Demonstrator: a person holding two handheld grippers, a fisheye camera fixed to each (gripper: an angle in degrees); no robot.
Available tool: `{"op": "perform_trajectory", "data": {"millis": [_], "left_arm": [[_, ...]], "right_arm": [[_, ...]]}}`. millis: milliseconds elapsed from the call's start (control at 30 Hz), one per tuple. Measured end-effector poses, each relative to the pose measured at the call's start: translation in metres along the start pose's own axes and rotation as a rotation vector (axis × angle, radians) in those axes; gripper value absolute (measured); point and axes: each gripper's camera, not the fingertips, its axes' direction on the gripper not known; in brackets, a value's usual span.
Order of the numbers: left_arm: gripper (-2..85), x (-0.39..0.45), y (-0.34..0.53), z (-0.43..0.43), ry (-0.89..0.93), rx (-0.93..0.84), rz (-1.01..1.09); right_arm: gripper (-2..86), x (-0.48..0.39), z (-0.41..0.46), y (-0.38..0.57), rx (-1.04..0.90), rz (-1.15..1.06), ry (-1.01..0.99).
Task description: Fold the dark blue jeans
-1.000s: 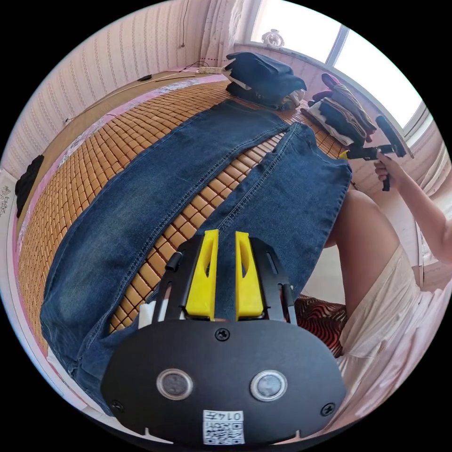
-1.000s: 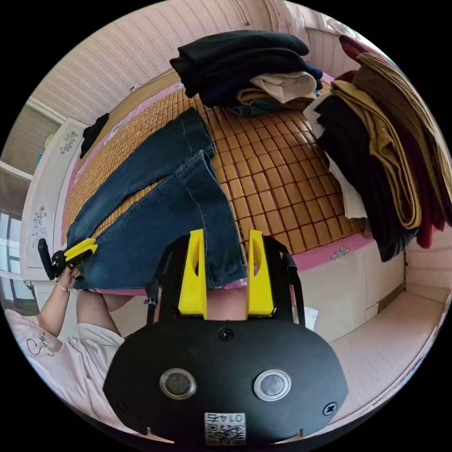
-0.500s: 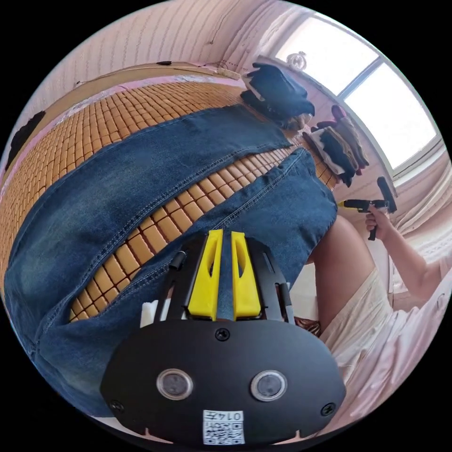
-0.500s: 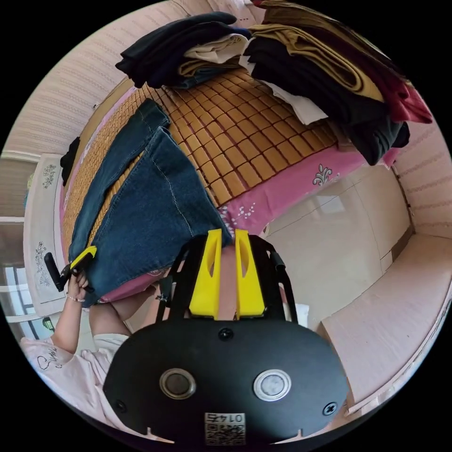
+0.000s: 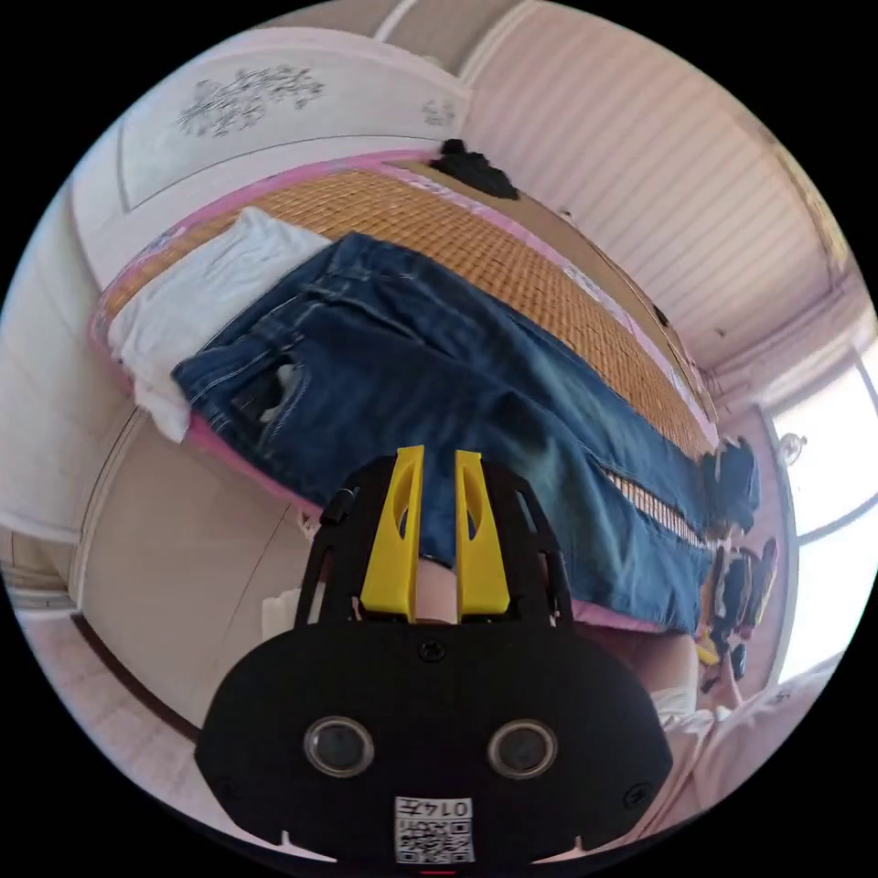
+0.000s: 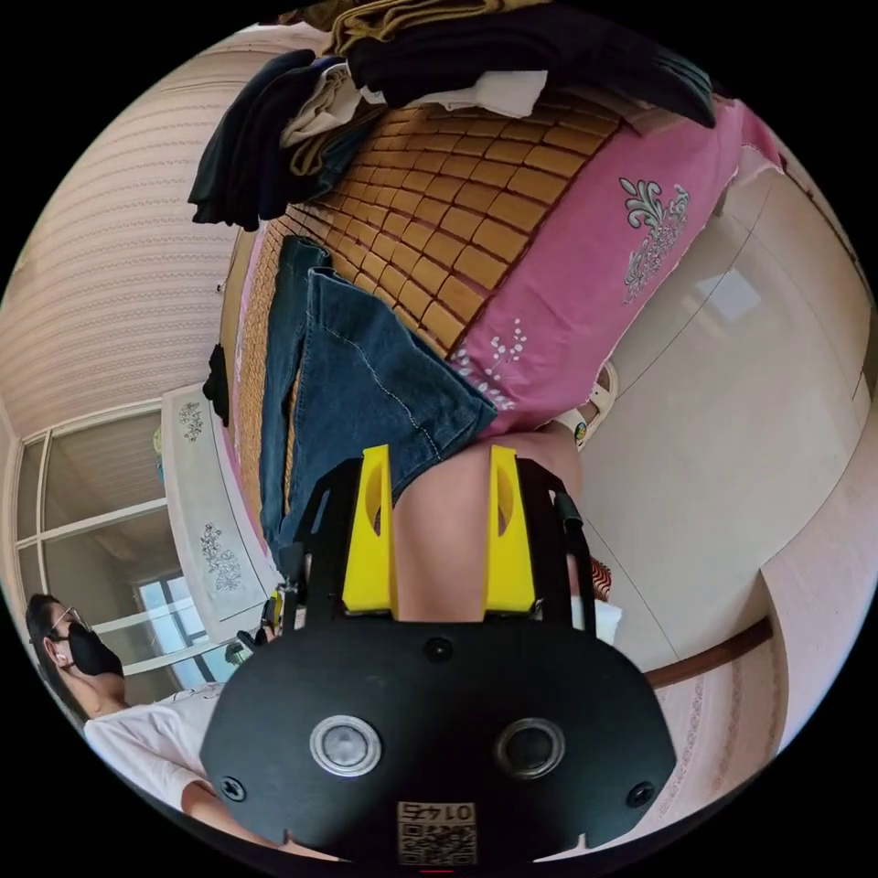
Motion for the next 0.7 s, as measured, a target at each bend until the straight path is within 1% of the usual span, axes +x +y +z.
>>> {"op": "perform_trajectory", "data": {"millis": [67, 100, 167, 233, 367, 533, 700], "left_arm": [[6.1, -0.063, 0.010, -0.009, -0.065, 0.027, -0.231], [6.3, -0.077, 0.013, -0.010, -0.046, 0.028, -0.287], [8.2, -0.119, 0.021, -0.014, 0.102, 0.060, -0.453], [8.4, -0.138, 0.023, -0.016, 0.174, 0.089, -0.511], [8.7, -0.162, 0.013, -0.009, 0.225, 0.064, -0.563], [8.5, -0.178, -0.004, -0.006, 0.277, 0.016, -0.587], [7.6, -0.188, -0.008, -0.023, 0.279, 0.004, -0.537]], "right_arm": [[11.7, -0.022, 0.002, -0.003, 0.008, -0.039, 0.085], [10.7, -0.029, 0.003, -0.004, 0.007, -0.054, 0.118], [6.8, -0.054, 0.010, -0.004, -0.012, -0.126, 0.296], [4.7, -0.070, 0.012, 0.000, -0.014, -0.177, 0.388], [2.5, -0.095, 0.002, 0.012, 0.017, -0.220, 0.430], [1.8, -0.119, -0.011, 0.028, 0.061, -0.291, 0.459], [1.8, -0.134, -0.020, 0.041, 0.070, -0.301, 0.469]]}}
